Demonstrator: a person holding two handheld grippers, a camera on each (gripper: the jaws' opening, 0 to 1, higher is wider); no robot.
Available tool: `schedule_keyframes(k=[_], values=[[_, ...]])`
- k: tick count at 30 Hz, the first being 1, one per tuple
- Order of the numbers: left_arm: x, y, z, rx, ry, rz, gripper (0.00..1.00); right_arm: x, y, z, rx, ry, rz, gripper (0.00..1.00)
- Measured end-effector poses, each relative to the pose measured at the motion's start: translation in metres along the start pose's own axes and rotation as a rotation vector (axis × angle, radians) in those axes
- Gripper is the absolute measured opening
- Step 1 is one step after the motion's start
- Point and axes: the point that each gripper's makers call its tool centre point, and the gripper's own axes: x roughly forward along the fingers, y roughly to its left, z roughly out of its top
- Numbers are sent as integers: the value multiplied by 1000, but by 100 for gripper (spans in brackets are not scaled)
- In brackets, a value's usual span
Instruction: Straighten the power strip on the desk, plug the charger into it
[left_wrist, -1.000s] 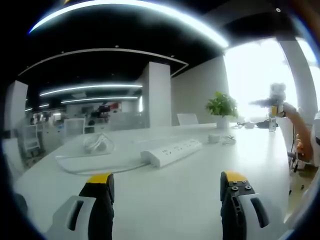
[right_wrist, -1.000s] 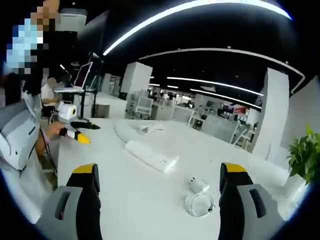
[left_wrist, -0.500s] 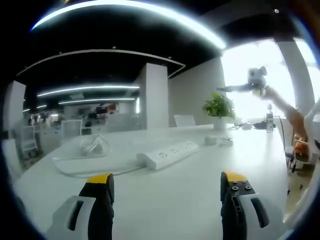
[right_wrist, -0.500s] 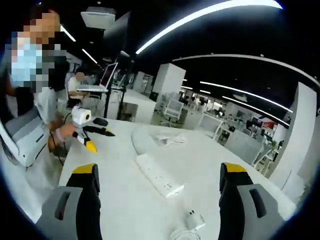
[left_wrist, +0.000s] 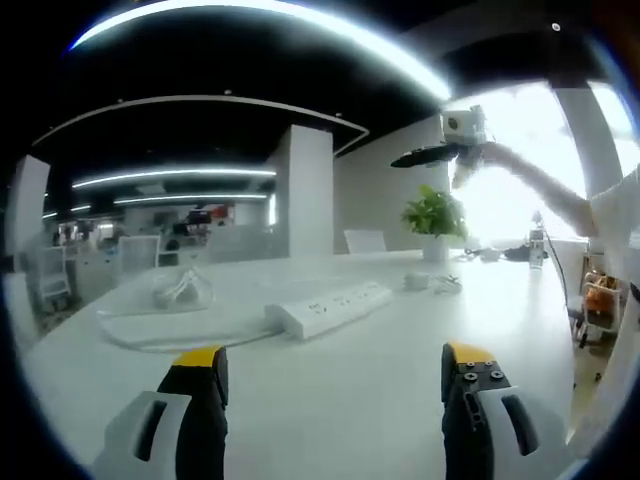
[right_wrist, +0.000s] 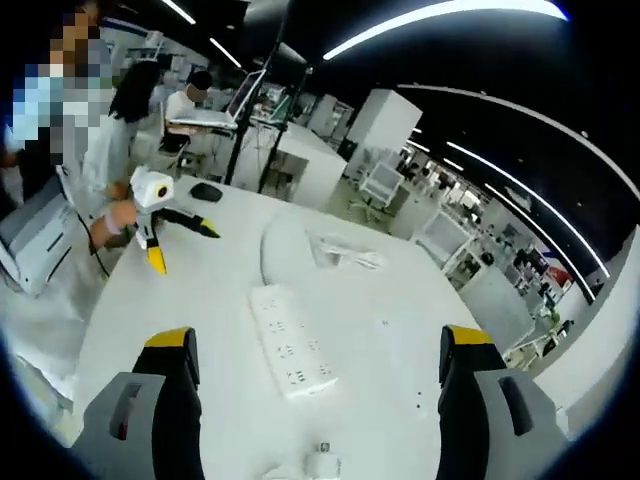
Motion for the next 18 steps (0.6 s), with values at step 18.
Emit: schedule_keyframes(k=[18], values=[[-2,3,3,-9,-8,16,91,116,25,-82,38,237,256,96]])
